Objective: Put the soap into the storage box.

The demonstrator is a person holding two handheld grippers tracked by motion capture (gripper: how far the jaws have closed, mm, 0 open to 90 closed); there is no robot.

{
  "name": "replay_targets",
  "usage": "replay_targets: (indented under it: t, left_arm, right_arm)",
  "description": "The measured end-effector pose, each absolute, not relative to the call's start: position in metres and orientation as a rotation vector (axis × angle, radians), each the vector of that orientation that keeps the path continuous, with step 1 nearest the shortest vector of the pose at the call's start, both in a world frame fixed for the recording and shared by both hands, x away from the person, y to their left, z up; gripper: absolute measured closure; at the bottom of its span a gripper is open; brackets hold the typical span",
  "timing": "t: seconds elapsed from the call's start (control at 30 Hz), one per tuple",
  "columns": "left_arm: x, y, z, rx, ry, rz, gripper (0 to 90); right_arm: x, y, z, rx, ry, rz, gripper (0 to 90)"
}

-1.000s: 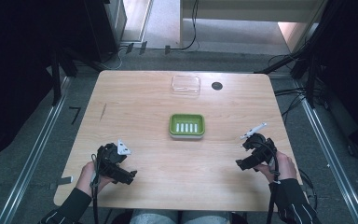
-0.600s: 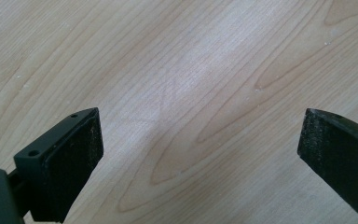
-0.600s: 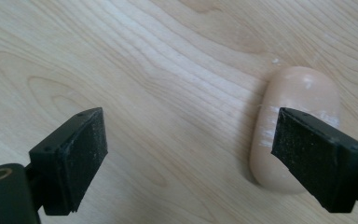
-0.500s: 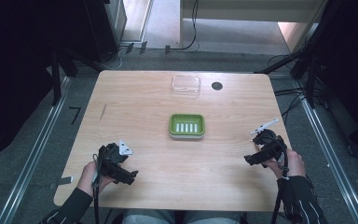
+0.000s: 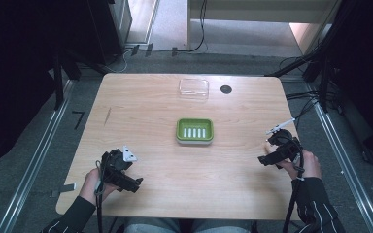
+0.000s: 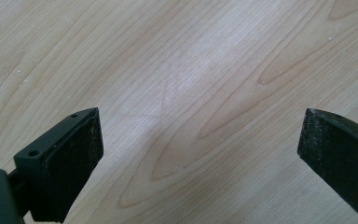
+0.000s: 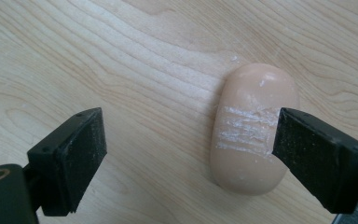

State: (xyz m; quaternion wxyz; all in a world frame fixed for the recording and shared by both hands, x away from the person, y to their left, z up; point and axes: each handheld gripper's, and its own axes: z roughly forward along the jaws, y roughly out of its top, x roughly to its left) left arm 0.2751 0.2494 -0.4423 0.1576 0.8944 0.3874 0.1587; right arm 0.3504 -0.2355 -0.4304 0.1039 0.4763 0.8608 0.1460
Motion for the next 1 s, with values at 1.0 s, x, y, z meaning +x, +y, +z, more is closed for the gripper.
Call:
replay_targets:
  t: [1.0]
  left_arm:
    - [0.277, 0.249, -0.444, 2.555, 1.11, 0.449, 0.6]
  right_arm:
    - [0.389, -0.263, -0.45, 1.528, 2.561, 0.308, 9.7]
